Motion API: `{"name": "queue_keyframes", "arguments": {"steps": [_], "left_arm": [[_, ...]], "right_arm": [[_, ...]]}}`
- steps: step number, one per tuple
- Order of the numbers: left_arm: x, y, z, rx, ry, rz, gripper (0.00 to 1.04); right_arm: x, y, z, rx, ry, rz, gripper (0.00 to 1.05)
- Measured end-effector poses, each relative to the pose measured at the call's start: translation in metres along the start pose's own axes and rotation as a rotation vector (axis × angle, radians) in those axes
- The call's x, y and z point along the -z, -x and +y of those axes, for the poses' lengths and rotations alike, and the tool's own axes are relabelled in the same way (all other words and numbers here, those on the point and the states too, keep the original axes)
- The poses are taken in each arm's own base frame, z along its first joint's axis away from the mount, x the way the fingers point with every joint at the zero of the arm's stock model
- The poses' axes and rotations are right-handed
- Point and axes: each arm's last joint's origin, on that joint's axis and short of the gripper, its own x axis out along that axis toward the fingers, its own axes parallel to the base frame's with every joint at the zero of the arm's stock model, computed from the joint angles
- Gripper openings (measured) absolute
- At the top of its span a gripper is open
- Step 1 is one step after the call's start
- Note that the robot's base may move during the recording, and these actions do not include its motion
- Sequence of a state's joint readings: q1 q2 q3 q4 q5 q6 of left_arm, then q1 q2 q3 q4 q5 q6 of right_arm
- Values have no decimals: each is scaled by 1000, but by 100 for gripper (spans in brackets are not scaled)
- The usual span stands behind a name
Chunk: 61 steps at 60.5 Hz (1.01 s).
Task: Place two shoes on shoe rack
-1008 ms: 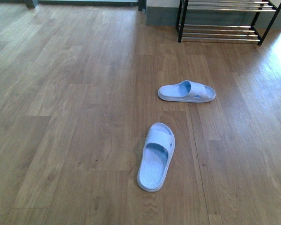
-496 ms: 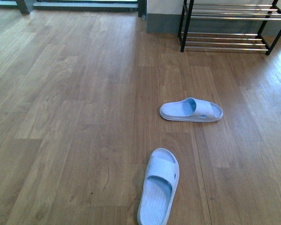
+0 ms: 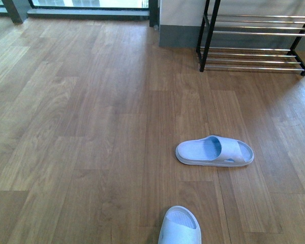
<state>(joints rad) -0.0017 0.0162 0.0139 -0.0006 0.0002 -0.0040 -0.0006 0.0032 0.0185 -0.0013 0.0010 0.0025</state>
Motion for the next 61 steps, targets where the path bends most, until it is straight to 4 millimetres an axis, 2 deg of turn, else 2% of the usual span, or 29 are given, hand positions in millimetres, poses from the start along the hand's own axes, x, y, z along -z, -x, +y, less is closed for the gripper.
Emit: {"name": "queue_keyframes", "arguments": {"steps": [5,10,17,25,30,32,42,55,61], "left_arm": [[0,0,0,0,0,0,95],[0,0,0,0,0,0,95],[0,0,0,0,0,0,95],[0,0,0,0,0,0,95],[0,0,0,0,0,0,95],[0,0,0,0,0,0,95],[0,0,0,0,0,0,95],[0,0,0,0,0,0,95],[0,0,0,0,0,0,95]], "right_arm": [[5,-4,-2,73,56,179,95],[25,-20,-9,65,98,371,95],[51,-42,-18,12,134,529,95],[93,-74,-24,-42,143,701,95],[128,-92,-23,-75,144,817,95],[148,-97,-20,-99,135,900,95],[227,-94,-5,-144,48,1238,95],[278,-100,13,-141,-23,1397,95],[287,-104,19,-164,-47,1410,95]]}}
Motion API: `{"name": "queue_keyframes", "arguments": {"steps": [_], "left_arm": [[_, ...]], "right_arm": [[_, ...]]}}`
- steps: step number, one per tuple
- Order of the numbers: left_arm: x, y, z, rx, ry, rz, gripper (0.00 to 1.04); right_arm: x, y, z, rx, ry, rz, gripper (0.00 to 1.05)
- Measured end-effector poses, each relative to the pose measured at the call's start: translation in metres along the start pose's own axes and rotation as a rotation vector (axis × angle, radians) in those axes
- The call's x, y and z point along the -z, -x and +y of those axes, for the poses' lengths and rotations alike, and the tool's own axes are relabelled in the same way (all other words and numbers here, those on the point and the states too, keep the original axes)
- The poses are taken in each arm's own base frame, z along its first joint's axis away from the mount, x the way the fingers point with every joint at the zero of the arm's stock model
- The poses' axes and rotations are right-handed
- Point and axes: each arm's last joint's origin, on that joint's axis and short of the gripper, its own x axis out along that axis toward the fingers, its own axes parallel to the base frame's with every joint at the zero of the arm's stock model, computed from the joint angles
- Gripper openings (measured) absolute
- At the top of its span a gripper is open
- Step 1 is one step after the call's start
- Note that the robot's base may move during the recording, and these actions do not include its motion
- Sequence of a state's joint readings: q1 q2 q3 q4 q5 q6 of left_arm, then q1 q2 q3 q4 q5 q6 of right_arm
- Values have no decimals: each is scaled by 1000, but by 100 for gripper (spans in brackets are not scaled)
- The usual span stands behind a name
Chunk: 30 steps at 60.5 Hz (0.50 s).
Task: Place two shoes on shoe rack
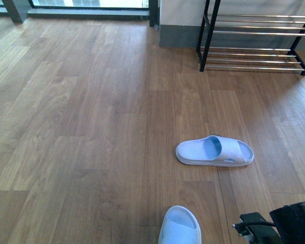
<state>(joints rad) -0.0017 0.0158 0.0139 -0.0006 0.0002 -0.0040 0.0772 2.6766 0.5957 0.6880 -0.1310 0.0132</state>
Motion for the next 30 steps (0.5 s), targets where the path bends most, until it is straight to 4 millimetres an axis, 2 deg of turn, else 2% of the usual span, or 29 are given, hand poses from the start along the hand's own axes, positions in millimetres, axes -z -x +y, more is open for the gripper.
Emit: {"name": "queue_keyframes", "arguments": {"steps": [10,18,30], "left_arm": [[0,0,0,0,0,0,95],[0,0,0,0,0,0,95],[0,0,0,0,0,0,95]], "right_arm": [[-8,-17,5,-28,-41,-7,95],[-14,-29,4,-50,-138,-10,95],[-27,-44,22,-113,-189,-25,95]]}}
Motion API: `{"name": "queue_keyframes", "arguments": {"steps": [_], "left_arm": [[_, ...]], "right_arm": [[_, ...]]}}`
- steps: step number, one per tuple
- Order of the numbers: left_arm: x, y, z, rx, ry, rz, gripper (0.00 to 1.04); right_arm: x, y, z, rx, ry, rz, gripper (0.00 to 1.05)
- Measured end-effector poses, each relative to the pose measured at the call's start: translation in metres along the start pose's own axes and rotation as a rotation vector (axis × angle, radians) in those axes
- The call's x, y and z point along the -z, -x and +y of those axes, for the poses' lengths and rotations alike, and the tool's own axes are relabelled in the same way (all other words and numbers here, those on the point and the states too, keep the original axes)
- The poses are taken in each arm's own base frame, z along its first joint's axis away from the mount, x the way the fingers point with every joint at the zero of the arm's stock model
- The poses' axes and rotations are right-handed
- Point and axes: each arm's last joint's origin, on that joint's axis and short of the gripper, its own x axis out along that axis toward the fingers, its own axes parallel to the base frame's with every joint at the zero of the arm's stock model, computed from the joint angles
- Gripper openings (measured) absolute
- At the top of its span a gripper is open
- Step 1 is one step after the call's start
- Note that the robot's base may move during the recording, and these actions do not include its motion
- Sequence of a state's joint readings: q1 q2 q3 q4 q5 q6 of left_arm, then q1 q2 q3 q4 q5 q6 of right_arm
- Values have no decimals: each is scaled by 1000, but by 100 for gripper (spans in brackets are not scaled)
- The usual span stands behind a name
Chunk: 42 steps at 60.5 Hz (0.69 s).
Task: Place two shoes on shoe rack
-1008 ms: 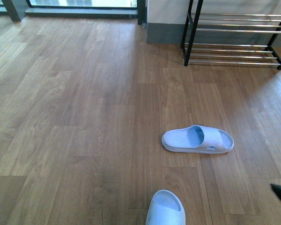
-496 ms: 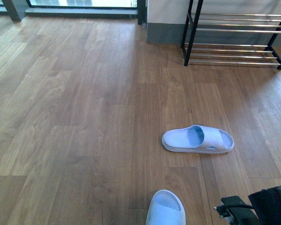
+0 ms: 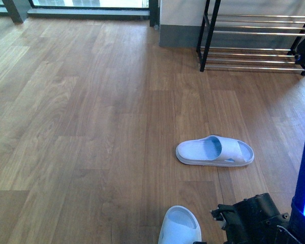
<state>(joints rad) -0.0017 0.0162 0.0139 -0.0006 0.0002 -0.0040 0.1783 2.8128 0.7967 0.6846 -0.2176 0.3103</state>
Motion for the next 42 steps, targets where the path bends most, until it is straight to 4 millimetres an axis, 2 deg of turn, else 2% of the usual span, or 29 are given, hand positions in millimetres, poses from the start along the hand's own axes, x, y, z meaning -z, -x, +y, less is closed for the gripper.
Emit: {"name": "queue_keyframes", "arguments": {"steps": [9,17,27,42], "left_arm": [[0,0,0,0,0,0,95],[0,0,0,0,0,0,95],[0,0,0,0,0,0,95],[0,0,0,0,0,0,95]], "right_arm": [[3,-6,-3,1,-16,41,95],[-3,-10,-13,1,-46,50,95],[-9,-16,-2,-47,-19,61,95],[-4,-17,1,-42,5,112,95]]}}
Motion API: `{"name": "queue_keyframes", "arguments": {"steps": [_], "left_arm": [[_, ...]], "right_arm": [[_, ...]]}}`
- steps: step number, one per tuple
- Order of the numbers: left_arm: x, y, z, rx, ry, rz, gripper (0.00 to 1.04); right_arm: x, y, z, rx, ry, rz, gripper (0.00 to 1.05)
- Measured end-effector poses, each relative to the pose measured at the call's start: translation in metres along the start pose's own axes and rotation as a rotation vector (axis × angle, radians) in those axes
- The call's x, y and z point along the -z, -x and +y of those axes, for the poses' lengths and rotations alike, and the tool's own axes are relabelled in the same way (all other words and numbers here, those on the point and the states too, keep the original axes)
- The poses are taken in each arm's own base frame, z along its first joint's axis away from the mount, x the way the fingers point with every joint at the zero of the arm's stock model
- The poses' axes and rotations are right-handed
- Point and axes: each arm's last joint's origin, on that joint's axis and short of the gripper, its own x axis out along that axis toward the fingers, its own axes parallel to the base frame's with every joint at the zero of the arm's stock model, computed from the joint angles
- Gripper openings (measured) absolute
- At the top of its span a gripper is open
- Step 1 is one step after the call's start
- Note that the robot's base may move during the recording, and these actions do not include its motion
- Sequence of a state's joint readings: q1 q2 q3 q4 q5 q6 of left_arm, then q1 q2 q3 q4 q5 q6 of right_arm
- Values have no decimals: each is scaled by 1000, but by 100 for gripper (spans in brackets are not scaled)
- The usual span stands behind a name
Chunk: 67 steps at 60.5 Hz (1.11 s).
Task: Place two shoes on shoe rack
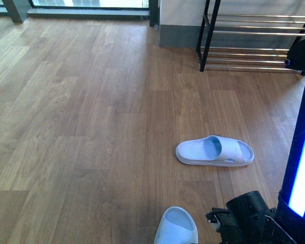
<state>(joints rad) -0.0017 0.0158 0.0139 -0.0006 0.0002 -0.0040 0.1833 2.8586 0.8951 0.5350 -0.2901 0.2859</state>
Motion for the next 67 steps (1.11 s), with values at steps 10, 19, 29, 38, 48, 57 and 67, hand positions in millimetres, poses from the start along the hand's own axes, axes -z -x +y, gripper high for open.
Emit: {"name": "queue_keyframes", "arguments": {"steps": [10,19,29,38,48,57,67], "left_arm": [[0,0,0,0,0,0,95],[0,0,0,0,0,0,95],[0,0,0,0,0,0,95],[0,0,0,0,0,0,95],[0,0,0,0,0,0,95],[0,0,0,0,0,0,95],[0,0,0,0,0,0,95]], "right_arm": [[-2,7,3,-18,19,1,95],[-6,3,16,-46,48,7,95],[-8,-12,37,-44,73,-1,95],[-11,-32,39,21,52,-88,95],[-16,-40,38,66,20,-126,86],[-16,-41,35,107,16,-155,56],[-22,-37,25,123,12,-216,32]]}}
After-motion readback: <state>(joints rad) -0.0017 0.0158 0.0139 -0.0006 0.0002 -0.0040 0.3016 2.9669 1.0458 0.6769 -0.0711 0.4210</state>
